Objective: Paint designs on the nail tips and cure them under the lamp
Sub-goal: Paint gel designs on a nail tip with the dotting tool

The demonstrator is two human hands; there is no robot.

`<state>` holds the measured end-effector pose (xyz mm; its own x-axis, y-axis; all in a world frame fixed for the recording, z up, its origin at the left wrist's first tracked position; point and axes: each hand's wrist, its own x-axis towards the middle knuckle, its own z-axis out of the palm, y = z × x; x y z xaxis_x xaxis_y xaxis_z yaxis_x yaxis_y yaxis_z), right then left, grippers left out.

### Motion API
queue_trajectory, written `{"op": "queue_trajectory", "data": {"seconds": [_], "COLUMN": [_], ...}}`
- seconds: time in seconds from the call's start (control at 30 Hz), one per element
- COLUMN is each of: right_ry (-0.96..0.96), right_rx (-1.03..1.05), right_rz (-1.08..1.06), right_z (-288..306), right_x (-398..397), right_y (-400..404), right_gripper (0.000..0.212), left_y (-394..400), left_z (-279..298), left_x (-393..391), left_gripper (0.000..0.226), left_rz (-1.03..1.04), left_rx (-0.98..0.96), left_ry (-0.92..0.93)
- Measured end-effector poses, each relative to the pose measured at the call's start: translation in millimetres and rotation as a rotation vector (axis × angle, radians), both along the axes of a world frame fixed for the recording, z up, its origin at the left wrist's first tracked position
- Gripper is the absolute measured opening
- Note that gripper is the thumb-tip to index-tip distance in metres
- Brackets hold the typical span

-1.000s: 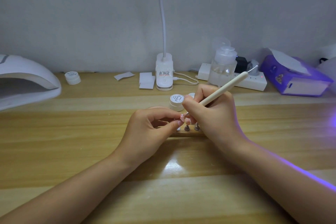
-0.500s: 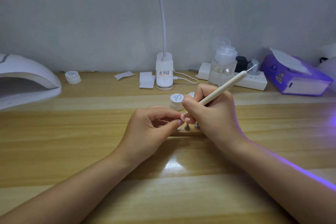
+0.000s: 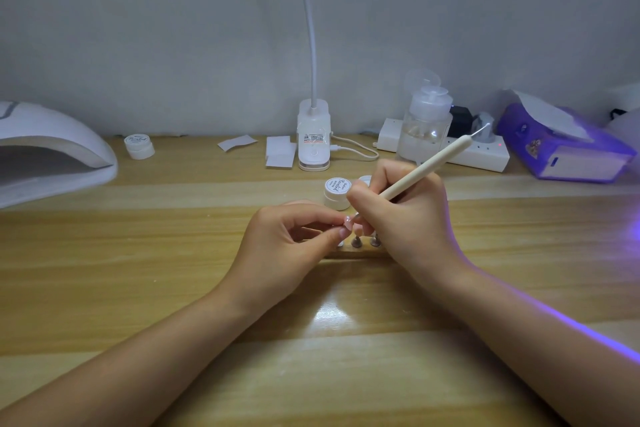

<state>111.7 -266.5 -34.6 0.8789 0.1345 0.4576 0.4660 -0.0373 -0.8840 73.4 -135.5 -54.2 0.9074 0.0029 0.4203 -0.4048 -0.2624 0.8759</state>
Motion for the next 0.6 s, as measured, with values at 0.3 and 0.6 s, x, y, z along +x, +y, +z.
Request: {"op": "queue_trajectory", "data": {"seconds": [0.3,0.6], "right_ry": [0.008,0.011], "right_rx": [0.004,0.01], "right_rz": [0.011,0.006], "right_z": [0.7,1.1], "right_x": [-0.4,-0.4], "right_y": [-0.2,-0.4], "right_gripper": [0.036,0.036], "left_y": [0.3,-0.7], "left_z": [0.1,1.3], "left_x": [0.2,-0.5], "left_gripper": [0.022,0.022], "left_rz": [-0.009,-0.02], "left_rx": [0.012,-0.006], "left_ry": [-0.001,-0.001]}}
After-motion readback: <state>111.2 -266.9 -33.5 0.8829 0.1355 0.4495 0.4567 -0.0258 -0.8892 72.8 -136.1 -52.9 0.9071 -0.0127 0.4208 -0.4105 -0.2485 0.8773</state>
